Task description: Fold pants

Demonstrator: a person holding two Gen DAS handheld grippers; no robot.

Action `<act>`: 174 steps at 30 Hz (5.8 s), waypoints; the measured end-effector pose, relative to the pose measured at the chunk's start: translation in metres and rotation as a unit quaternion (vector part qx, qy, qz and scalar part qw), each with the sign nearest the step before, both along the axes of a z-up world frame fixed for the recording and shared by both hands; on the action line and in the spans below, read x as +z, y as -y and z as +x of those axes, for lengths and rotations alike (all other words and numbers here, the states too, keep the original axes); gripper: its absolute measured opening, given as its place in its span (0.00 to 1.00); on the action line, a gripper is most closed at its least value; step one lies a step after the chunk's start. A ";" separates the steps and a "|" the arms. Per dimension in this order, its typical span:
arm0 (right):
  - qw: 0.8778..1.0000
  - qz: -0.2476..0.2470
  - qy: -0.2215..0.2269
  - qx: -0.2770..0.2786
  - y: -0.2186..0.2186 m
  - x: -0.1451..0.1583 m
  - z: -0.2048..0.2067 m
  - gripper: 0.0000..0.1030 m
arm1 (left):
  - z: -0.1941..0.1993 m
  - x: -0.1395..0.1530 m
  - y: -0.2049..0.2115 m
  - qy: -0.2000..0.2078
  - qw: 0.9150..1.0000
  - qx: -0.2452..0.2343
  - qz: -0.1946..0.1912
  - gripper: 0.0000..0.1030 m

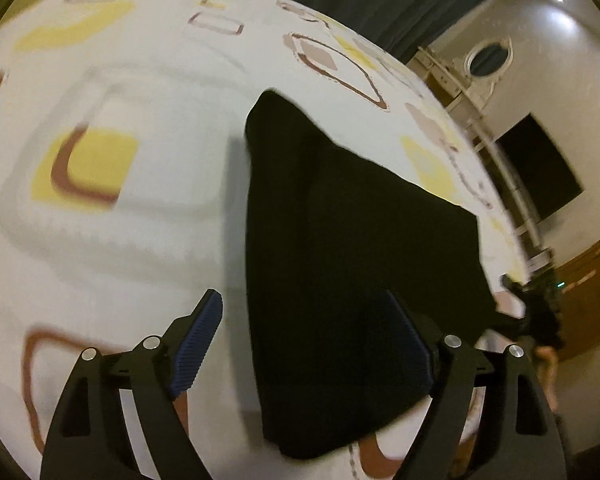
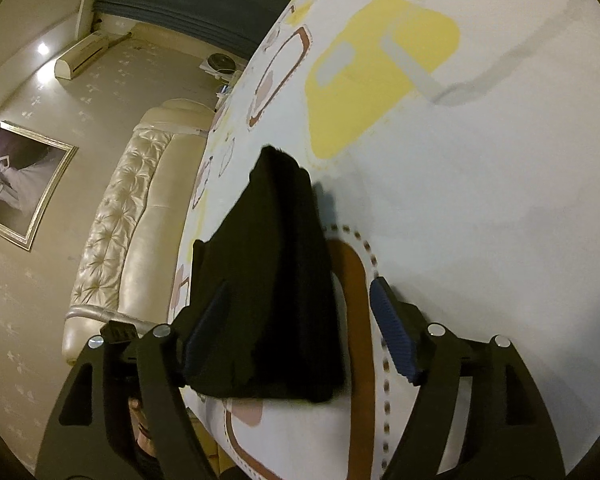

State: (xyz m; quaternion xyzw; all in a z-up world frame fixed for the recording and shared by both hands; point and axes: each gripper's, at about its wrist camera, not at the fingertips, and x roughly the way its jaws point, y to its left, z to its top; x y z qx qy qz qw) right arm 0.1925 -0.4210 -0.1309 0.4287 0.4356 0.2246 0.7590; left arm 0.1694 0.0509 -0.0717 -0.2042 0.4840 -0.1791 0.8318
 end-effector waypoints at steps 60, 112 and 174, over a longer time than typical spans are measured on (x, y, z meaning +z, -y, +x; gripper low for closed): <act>0.998 0.007 -0.020 0.053 -0.043 -0.016 -0.070 0.31 | -0.054 -0.022 0.017 -0.015 0.998 -0.012 -0.063 0.33; 0.987 -0.153 -0.042 -0.017 -0.039 0.028 -0.168 0.77 | -0.163 0.041 0.049 0.078 0.974 0.095 0.191 0.83; 0.913 -0.402 0.064 0.008 -0.111 0.048 -0.190 0.90 | -0.178 0.044 0.083 0.097 0.962 0.076 0.243 0.83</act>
